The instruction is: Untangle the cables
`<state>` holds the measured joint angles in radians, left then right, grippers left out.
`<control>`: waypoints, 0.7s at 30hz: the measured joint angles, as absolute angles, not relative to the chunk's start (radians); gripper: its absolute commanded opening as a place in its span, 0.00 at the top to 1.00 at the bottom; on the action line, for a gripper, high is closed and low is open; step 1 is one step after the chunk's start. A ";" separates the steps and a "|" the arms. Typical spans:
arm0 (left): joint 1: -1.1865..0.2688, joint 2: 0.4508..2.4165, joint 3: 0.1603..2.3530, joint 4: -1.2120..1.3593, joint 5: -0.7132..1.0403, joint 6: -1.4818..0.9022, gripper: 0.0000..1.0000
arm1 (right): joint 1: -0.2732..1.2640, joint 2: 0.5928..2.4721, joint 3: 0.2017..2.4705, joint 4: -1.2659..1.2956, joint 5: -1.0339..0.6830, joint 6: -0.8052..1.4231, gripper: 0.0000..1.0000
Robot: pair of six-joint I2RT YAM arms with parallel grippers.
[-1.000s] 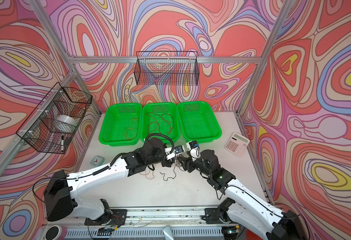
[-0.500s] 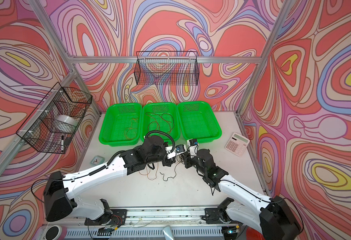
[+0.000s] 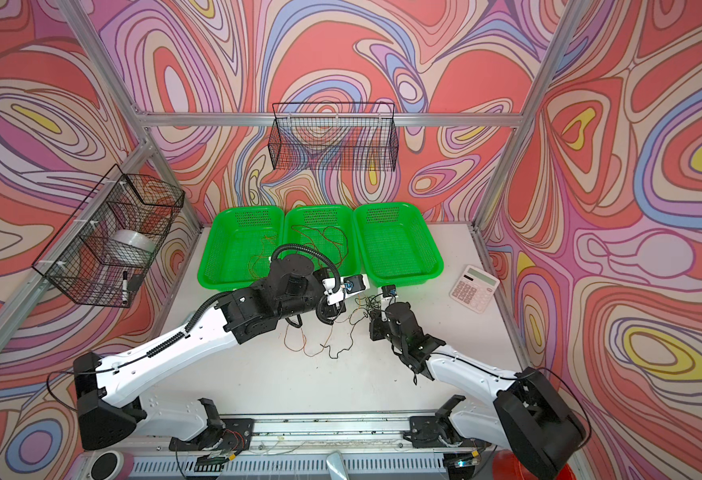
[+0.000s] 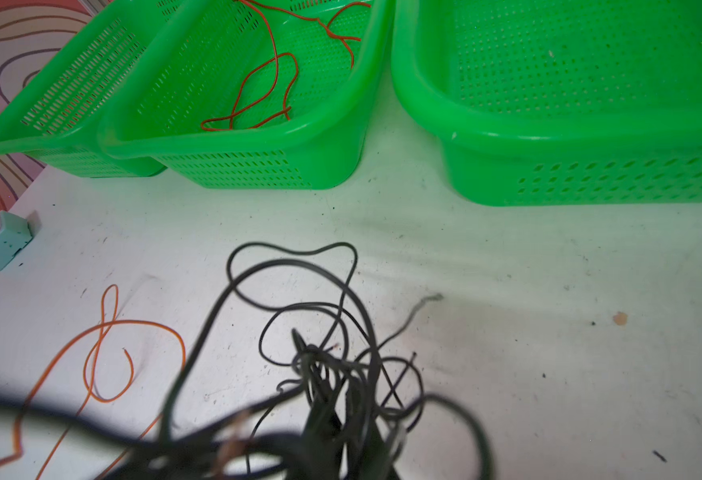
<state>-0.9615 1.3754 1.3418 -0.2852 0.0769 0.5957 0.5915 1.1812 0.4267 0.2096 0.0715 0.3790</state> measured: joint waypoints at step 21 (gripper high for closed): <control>-0.739 1.189 1.331 -0.326 0.024 0.590 1.00 | 0.506 1.126 0.431 0.003 0.243 0.510 0.94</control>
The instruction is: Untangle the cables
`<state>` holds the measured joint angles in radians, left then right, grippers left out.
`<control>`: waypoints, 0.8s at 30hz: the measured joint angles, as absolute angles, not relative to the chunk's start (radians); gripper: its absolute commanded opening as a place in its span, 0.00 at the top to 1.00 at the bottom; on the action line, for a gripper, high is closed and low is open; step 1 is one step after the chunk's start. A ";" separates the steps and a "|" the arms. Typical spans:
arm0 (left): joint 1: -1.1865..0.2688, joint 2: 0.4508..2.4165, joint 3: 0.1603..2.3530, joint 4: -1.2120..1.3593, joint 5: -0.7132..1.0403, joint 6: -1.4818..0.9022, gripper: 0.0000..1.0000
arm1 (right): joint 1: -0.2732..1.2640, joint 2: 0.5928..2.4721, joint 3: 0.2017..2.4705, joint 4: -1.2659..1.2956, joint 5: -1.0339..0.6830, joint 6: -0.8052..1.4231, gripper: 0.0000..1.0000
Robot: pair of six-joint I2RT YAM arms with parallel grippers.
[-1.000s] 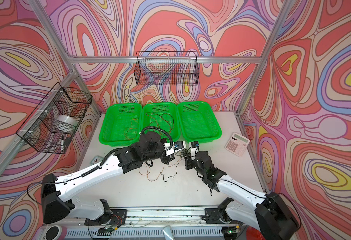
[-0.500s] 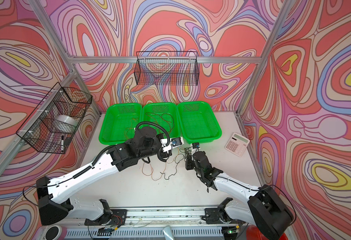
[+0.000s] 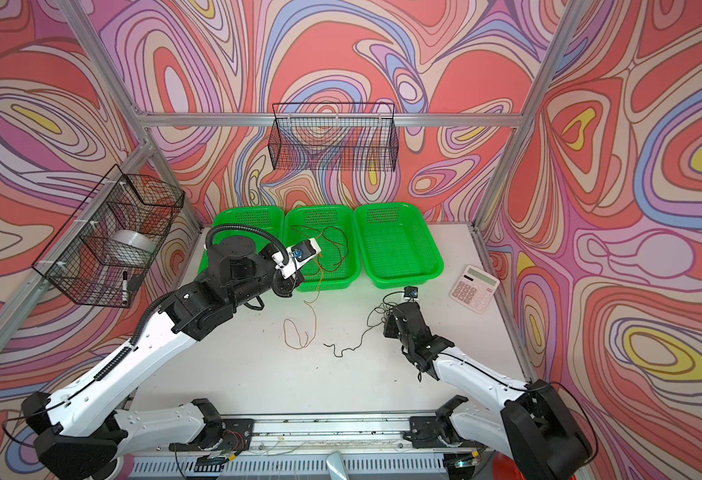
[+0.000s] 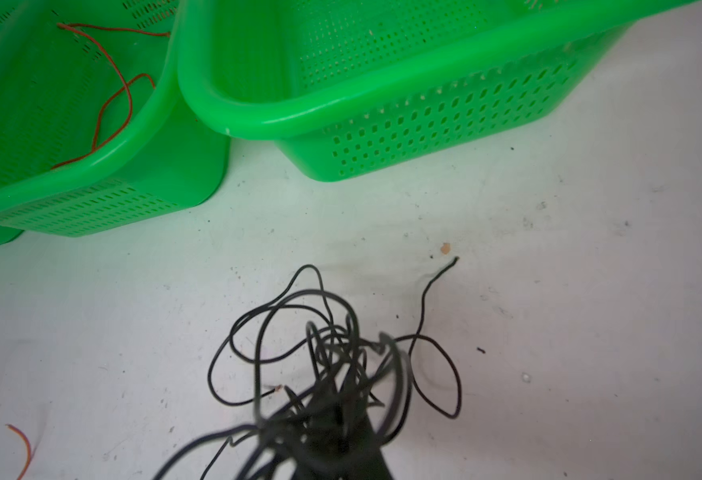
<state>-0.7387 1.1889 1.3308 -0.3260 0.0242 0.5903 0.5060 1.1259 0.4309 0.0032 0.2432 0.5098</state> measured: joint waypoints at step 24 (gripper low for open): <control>-0.675 1.219 0.988 -0.369 -0.013 0.270 0.96 | 0.505 1.133 0.735 -0.277 0.175 0.251 0.30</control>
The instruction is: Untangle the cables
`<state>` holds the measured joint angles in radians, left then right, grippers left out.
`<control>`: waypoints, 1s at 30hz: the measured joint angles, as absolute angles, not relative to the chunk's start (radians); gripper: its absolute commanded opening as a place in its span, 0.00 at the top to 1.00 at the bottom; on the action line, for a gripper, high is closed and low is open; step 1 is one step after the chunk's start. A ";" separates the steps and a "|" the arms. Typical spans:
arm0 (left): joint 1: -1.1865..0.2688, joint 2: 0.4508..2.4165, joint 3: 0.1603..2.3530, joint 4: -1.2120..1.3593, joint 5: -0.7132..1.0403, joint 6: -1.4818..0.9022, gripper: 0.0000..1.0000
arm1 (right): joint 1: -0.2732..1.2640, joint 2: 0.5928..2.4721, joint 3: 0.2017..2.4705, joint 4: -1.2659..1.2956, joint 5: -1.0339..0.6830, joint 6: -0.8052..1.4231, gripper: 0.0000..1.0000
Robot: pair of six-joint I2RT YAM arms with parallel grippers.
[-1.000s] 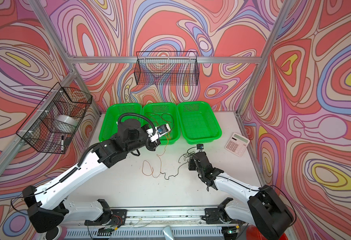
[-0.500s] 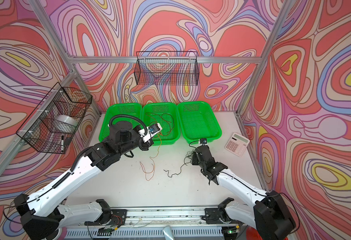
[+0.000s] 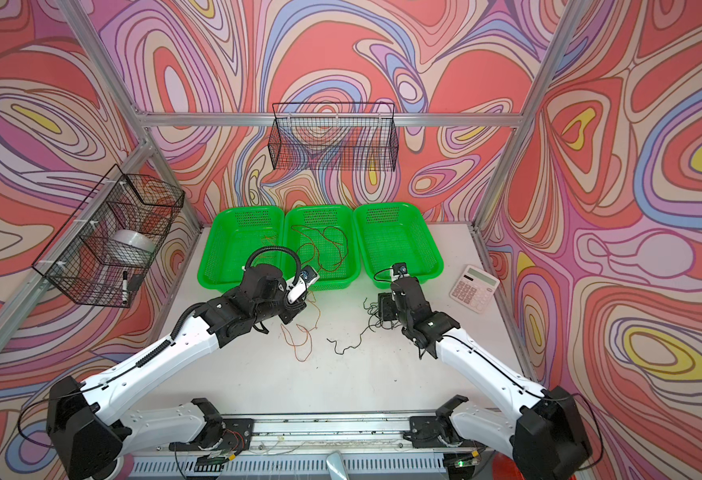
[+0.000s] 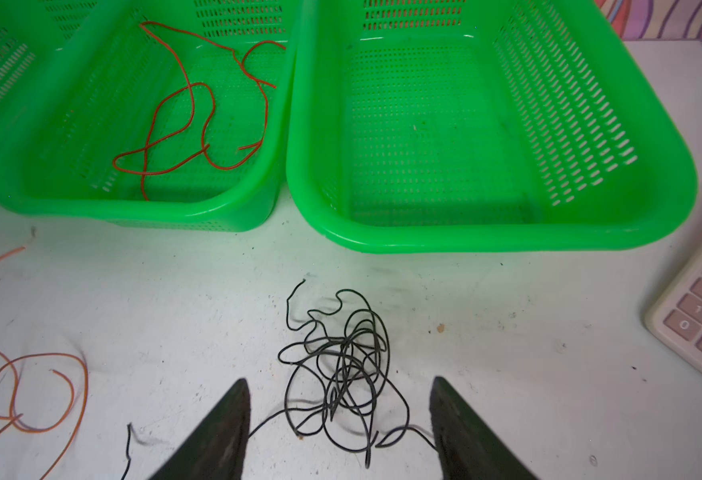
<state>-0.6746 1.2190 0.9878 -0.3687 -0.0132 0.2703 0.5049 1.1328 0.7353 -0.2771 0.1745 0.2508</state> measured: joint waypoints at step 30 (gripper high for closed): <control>-0.589 1.349 0.807 -0.557 0.103 -0.406 0.00 | 0.505 1.263 0.735 -0.201 0.059 0.172 0.30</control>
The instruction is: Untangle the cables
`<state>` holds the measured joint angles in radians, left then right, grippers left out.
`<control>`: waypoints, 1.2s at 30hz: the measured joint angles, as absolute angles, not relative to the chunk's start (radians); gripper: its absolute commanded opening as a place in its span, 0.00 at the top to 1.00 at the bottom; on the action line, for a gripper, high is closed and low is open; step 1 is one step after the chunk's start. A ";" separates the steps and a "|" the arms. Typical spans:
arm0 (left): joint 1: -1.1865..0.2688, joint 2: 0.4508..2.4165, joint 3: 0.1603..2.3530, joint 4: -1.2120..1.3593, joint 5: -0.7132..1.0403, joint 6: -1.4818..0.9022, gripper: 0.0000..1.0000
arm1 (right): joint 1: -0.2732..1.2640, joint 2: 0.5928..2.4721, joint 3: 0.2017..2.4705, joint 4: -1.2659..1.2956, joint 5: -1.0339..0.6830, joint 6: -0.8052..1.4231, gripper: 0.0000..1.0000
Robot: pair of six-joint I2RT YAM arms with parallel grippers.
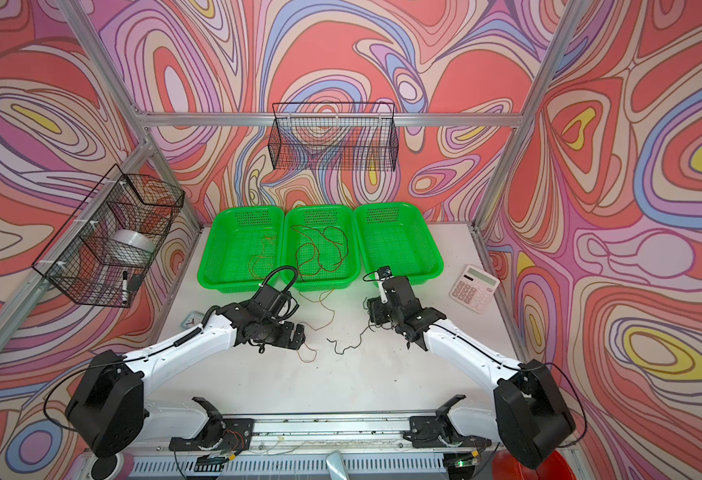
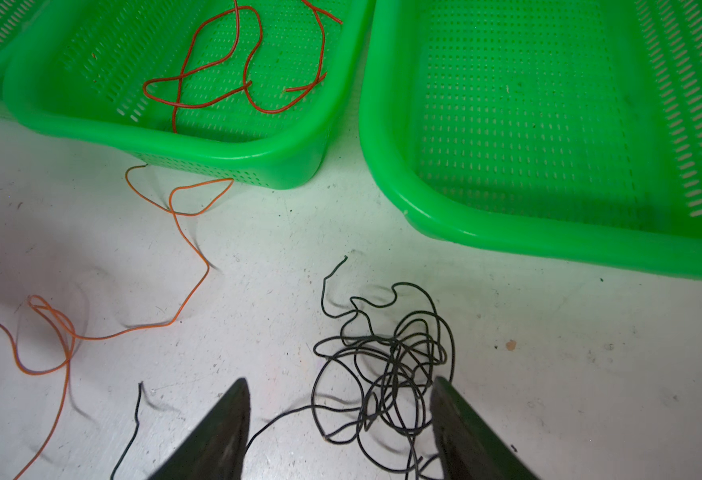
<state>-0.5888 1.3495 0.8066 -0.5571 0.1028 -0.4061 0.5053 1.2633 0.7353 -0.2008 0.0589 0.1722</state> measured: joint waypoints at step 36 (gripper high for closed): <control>-0.589 1.583 1.012 -0.520 0.046 0.001 1.00 | 0.505 1.256 0.734 -0.196 0.088 0.177 0.31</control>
<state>-0.5892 1.5829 1.0122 -0.5201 0.0460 0.0010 0.5053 1.2556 0.7338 -0.1959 0.0879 0.1772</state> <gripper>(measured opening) 0.054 0.694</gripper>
